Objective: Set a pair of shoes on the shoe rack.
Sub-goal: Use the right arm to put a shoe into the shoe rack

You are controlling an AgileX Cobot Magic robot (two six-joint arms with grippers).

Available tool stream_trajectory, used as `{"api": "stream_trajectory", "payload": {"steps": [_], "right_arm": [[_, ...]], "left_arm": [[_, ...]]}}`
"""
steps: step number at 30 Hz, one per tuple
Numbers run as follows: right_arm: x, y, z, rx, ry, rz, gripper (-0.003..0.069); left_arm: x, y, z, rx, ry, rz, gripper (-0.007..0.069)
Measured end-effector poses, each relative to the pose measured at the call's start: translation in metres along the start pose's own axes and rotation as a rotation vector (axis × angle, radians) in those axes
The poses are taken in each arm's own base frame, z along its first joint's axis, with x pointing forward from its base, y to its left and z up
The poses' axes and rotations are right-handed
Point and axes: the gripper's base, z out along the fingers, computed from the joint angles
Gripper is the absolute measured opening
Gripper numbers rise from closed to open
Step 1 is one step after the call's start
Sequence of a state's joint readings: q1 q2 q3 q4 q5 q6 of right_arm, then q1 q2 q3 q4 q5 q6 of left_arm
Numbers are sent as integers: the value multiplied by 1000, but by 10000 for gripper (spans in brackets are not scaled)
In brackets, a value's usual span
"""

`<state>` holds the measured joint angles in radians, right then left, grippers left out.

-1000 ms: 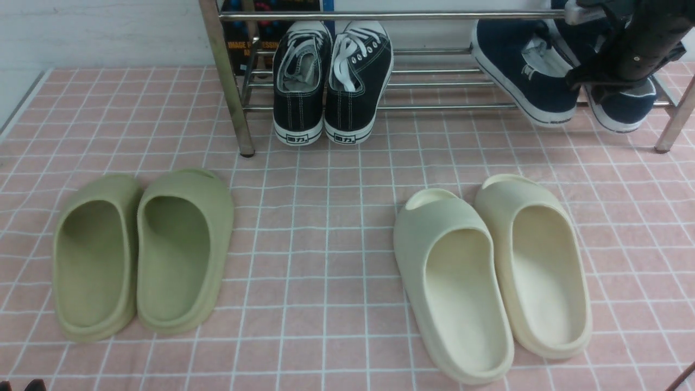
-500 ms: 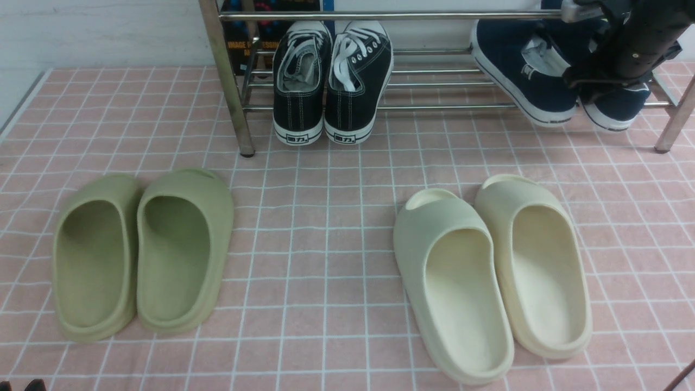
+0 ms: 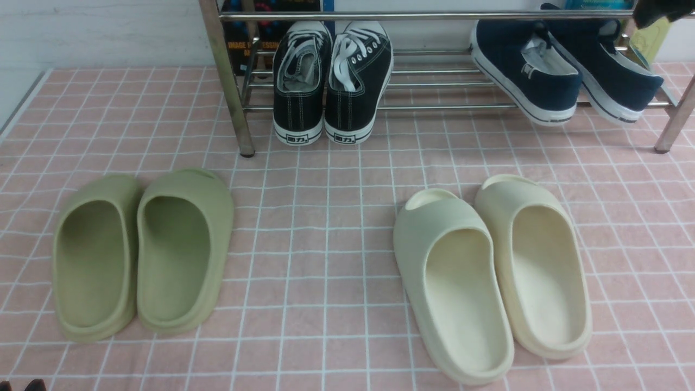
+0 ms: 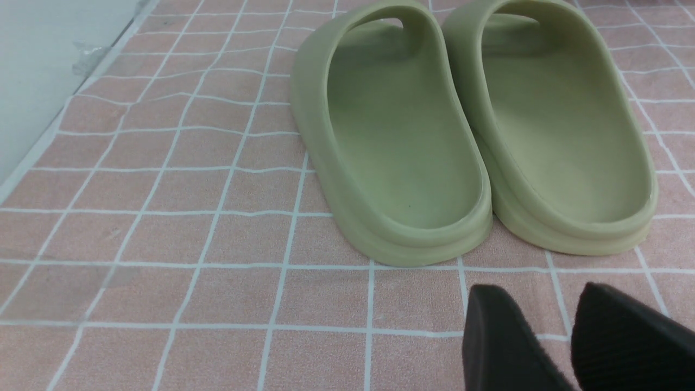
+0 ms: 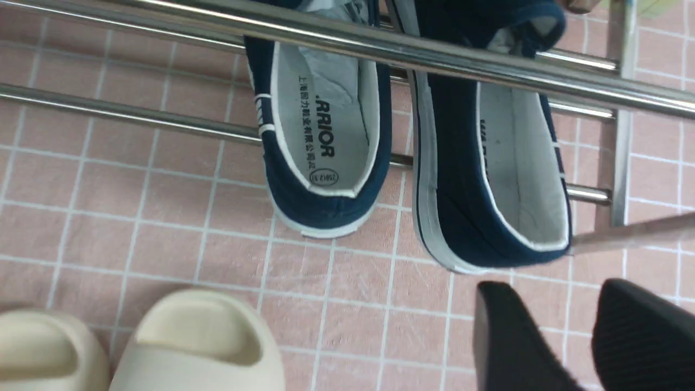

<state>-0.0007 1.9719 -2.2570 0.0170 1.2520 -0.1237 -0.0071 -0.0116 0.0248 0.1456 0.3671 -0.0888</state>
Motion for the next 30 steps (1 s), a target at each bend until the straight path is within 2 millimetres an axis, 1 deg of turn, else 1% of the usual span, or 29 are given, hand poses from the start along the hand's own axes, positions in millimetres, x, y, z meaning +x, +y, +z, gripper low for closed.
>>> {"api": "stream_trajectory", "payload": {"steps": [1,2,3,4,5,6,7,8,11,14,15,17,19,20,21,22,23,24,25,26,28,30], "right_arm": [[0,0,-7,2,-9,2,211],[5,1,-12,0,1,2,175],[17,3,-31,-3,14,2,94],[25,4,-44,-4,18,2,51],[35,5,-47,-7,45,-2,13],[44,6,-52,-8,61,-9,-6],[55,7,-58,-6,85,-15,-15],[62,8,-64,-2,91,-16,-17],[92,7,-61,16,135,-9,-18],[110,6,-42,43,141,15,-18],[109,6,-41,46,135,16,-18],[118,4,-8,70,165,27,-18],[119,1,15,95,167,26,-18],[119,0,30,106,175,27,-18],[119,-1,32,110,167,32,-18],[119,-2,49,118,170,31,-18],[118,-2,53,120,162,31,-18],[118,-3,70,128,161,38,-18],[117,-4,81,132,155,41,-18],[116,-4,83,134,148,39,-18],[110,-6,106,149,122,53,-18],[108,-7,116,158,113,60,-18]], "left_arm": [[0,0,0,0,0,0,240],[0,0,0,0,0,0,240],[0,0,0,0,0,0,240],[0,0,0,0,0,0,240],[0,0,0,0,0,0,240],[0,0,0,0,0,0,240],[0,0,0,0,0,0,240],[0,0,0,0,0,0,240],[0,0,0,0,0,0,240],[0,0,0,0,0,0,240],[0,0,0,0,0,0,240],[0,0,0,0,0,0,240],[0,0,0,0,0,0,240],[0,0,0,0,0,0,240],[0,0,0,0,0,0,240],[0,0,0,0,0,0,240],[0,0,0,0,0,0,240],[0,0,0,0,0,0,240],[0,0,0,0,0,0,240],[0,0,0,0,0,0,240],[0,0,0,0,0,0,240],[0,0,0,0,0,0,240]]}}
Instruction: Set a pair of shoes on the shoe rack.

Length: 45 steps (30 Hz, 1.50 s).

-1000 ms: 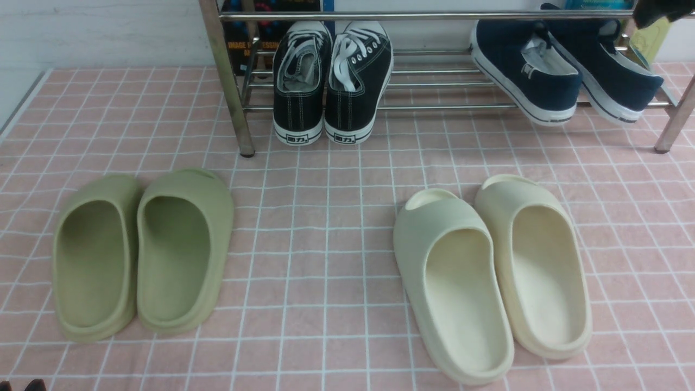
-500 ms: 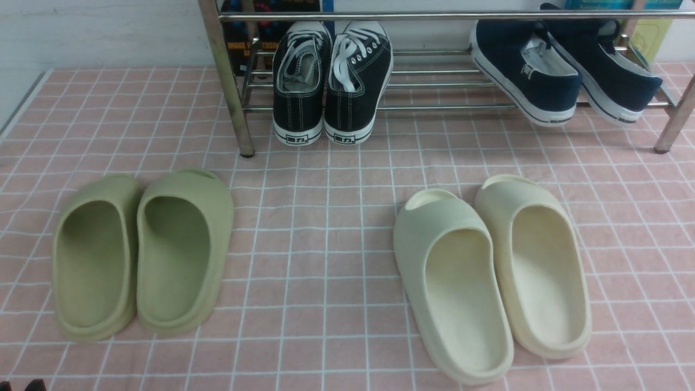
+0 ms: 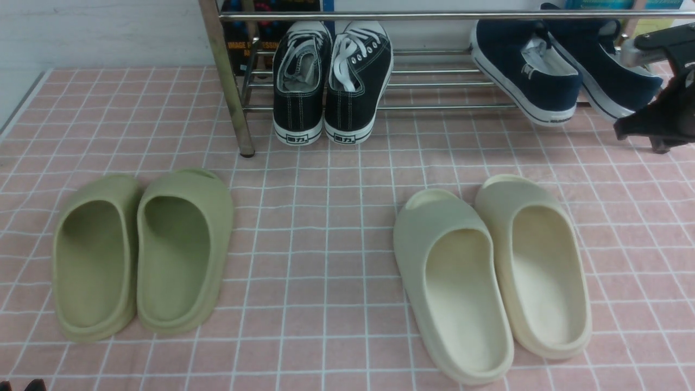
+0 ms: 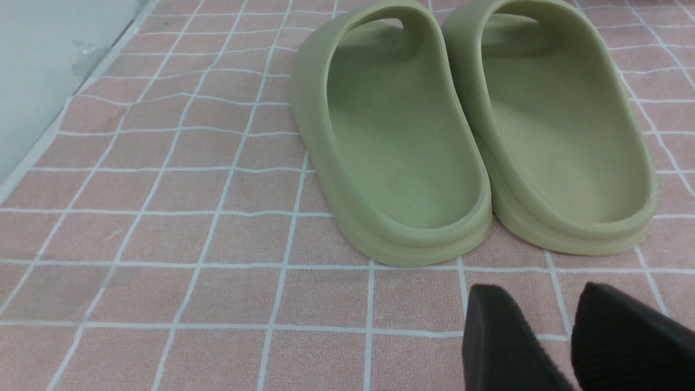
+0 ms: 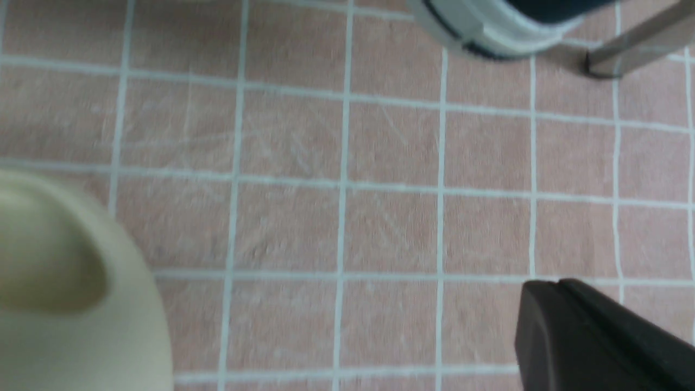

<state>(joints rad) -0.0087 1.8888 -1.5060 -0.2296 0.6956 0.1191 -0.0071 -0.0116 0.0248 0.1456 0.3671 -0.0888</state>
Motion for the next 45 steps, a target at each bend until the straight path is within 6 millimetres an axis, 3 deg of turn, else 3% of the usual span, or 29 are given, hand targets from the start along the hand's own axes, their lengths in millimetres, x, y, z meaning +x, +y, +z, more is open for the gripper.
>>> {"api": "stream_trajectory", "payload": {"steps": [6,10,14,23,30,34,35,38,40,41,45], "right_arm": [[-25,-2,34,60,-61,26,-16],[-34,-1,43,73,-52,37,-15],[-42,5,39,67,-76,34,-15],[-54,47,19,29,-81,-89,-15],[-54,45,14,43,-52,-98,-15],[-53,36,-8,63,-22,-78,-15],[-56,30,-34,65,-44,-63,-15],[-50,23,-77,38,-82,-44,-15],[-40,20,-104,6,-111,-27,-15],[-38,20,-107,6,-112,-26,-15],[10,14,-166,-88,-212,17,-15]], "left_arm": [[0,0,0,0,0,0,240],[0,0,0,0,0,0,240],[0,0,0,0,0,1,240],[0,0,0,0,0,1,240],[0,0,0,0,0,1,240],[0,0,0,0,0,1,240],[0,0,0,0,0,1,240],[0,0,0,0,0,1,240],[0,0,0,0,0,1,240],[0,0,0,0,0,1,240],[0,0,0,0,0,1,240]]}}
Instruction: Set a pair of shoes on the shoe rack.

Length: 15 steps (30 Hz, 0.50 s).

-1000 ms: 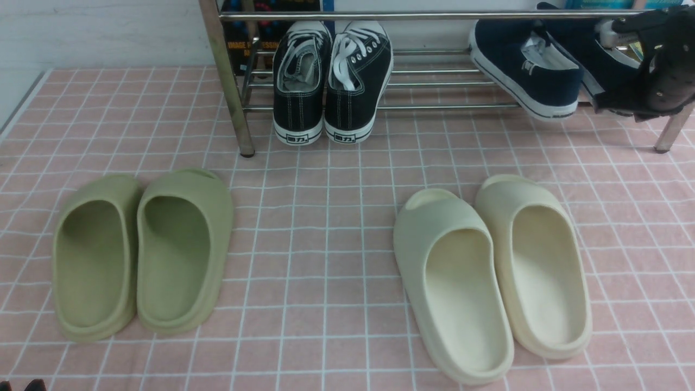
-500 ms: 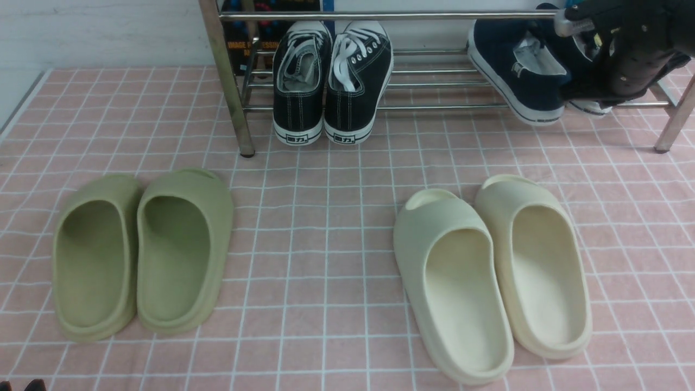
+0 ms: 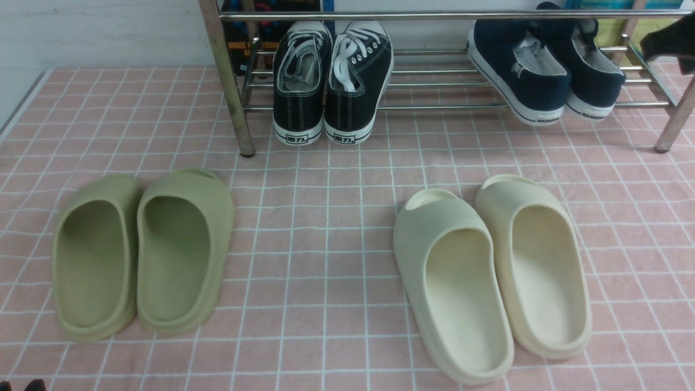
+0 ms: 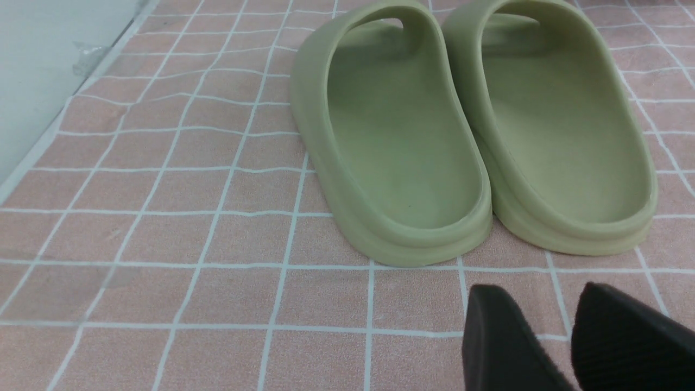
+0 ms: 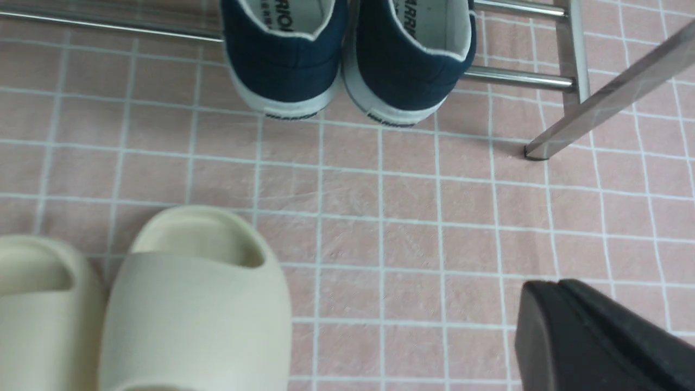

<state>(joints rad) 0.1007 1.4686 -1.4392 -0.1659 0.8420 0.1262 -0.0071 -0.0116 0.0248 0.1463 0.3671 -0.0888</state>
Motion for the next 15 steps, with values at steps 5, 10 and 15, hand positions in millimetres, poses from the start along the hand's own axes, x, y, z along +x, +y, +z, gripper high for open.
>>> {"api": "stream_trajectory", "payload": {"steps": [5,10,15], "right_arm": [[37,0,-55,-82,-118,5,-15],[85,2,-119,-197,-264,5,-15],[116,3,-149,-258,-351,34,-15]], "left_arm": [[0,0,0,0,0,0,240],[0,0,0,0,0,0,240],[0,0,0,0,0,0,240]]}}
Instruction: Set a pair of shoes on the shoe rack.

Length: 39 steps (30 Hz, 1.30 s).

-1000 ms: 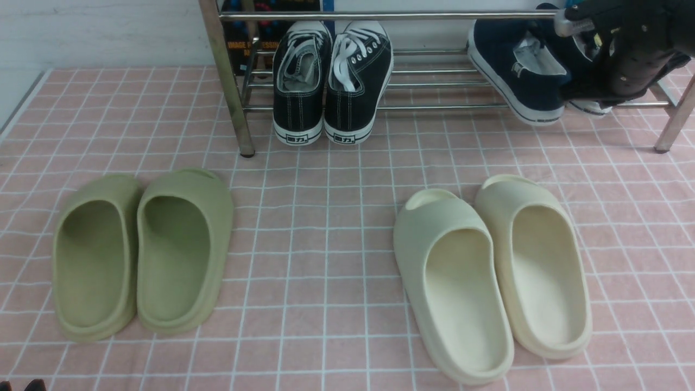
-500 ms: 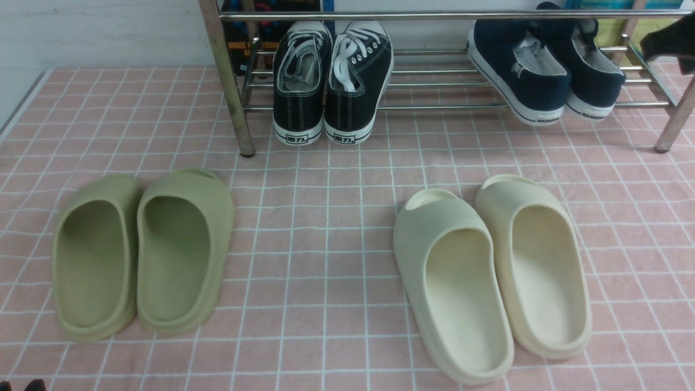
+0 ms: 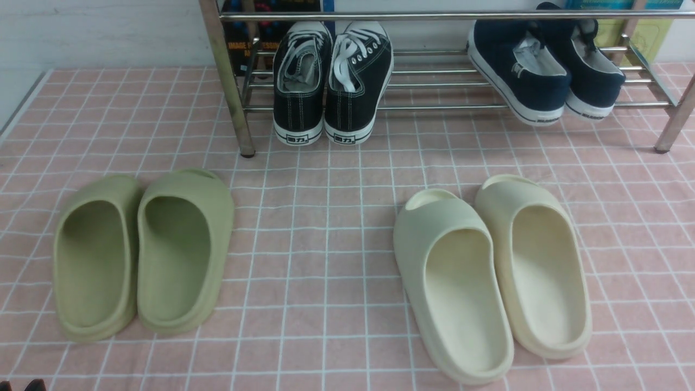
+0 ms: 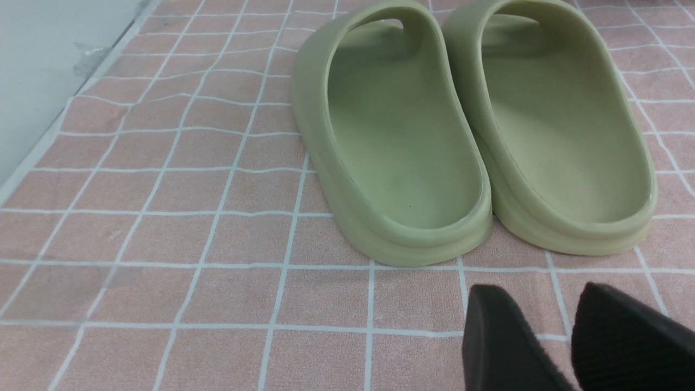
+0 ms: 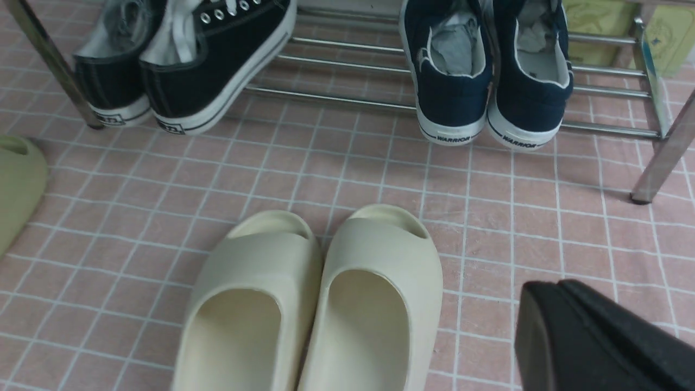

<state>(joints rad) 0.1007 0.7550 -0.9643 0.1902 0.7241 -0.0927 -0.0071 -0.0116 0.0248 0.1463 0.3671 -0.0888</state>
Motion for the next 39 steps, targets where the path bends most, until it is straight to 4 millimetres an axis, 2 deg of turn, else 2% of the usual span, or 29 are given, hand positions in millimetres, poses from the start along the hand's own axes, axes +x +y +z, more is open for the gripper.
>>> {"api": "stream_trajectory", "payload": {"steps": [5,12,20,25,27,28,32,36,37,39], "right_arm": [[10,4,-25,-17,-42,1,-13],[19,7,-41,-31,-15,-3,-8],[21,8,-38,-46,-28,-49,-8],[43,1,-18,-1,-162,-132,-8],[72,-6,-7,49,-264,-149,-8],[73,-7,-7,54,-289,-148,-8],[136,-20,3,127,-381,-77,-8],[199,-31,10,230,-380,1,-8],[201,-32,10,234,-381,4,-8],[218,-34,10,272,-380,29,-8]], "left_arm": [[0,0,0,0,0,0,240],[0,0,0,0,0,0,240],[0,0,0,0,0,0,240],[0,0,0,0,0,0,240],[0,0,0,0,0,0,240],[0,0,0,0,0,0,240],[0,0,0,0,0,0,240],[0,0,0,0,0,0,240],[0,0,0,0,0,0,240],[0,0,0,0,0,0,240]]}}
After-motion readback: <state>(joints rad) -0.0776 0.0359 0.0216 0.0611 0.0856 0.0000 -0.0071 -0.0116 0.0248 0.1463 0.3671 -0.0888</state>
